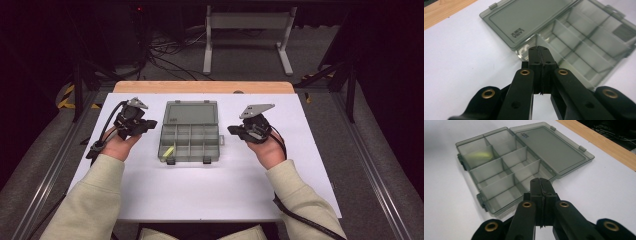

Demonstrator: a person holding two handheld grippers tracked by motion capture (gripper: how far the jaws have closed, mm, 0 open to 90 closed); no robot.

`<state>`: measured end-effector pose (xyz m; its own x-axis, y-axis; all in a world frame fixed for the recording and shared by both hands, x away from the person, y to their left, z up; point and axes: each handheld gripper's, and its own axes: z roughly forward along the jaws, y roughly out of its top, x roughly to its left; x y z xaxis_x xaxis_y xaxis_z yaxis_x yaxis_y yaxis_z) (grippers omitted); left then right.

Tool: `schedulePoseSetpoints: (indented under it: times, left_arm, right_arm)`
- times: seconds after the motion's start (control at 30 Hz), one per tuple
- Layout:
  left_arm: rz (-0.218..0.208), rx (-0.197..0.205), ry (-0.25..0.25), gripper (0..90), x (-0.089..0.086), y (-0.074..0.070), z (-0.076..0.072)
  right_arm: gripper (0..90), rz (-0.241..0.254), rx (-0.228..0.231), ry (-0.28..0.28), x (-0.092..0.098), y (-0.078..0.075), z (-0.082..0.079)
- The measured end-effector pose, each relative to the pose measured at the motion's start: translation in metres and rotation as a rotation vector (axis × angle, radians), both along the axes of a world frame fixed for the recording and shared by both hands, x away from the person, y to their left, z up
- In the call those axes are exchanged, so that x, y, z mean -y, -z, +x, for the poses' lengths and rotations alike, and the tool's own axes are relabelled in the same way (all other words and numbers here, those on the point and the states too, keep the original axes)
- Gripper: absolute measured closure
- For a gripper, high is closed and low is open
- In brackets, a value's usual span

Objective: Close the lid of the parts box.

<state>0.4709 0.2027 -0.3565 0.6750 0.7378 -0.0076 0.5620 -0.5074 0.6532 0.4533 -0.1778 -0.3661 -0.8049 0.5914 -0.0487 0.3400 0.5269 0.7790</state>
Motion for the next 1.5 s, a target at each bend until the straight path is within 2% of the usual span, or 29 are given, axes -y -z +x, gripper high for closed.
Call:
schedulePoseSetpoints:
  times: [0.07, 0.27, 0.5, 0.8, 0.83, 0.93, 1.07, 1.23, 1.5]
  left_arm:
    - [0.009, -0.005, -0.010, 89.5, -0.001, 0.002, 0.007]
    - [-0.013, -0.017, -0.026, 89.5, -0.003, 0.004, 0.021]
    - [-0.028, -0.037, -0.056, 89.5, -0.005, 0.009, 0.038]
    - [-0.024, -0.044, -0.061, 89.6, -0.005, 0.016, 0.056]
    - [-0.027, -0.051, -0.069, 89.6, -0.005, 0.017, 0.057]
    - [-0.024, -0.060, -0.080, 89.5, -0.005, 0.021, 0.062]
    - [-0.031, -0.068, -0.092, 89.5, -0.005, 0.023, 0.068]
    - [-0.018, -0.070, -0.096, 89.5, -0.006, 0.025, 0.074]
    - [-0.023, -0.081, -0.108, 89.6, -0.009, 0.032, 0.074]
  right_arm:
    - [90.0, -0.002, -0.005, 0.005, -0.002, -0.001, 0.007]
    - [90.0, -0.020, -0.018, 0.024, -0.006, -0.003, 0.029]
    - [90.0, -0.040, -0.024, 0.042, -0.011, -0.004, 0.047]
    - [90.0, -0.057, -0.045, 0.066, -0.013, 0.000, 0.067]
    - [90.0, -0.066, -0.049, 0.072, -0.014, 0.002, 0.073]
    - [90.0, -0.070, -0.055, 0.076, -0.016, 0.003, 0.078]
    - [90.0, -0.080, -0.064, 0.086, -0.018, 0.005, 0.085]
    - [90.0, -0.097, -0.080, 0.095, -0.022, 0.008, 0.094]
    - [90.0, -0.119, -0.089, 0.097, -0.027, 0.014, 0.101]
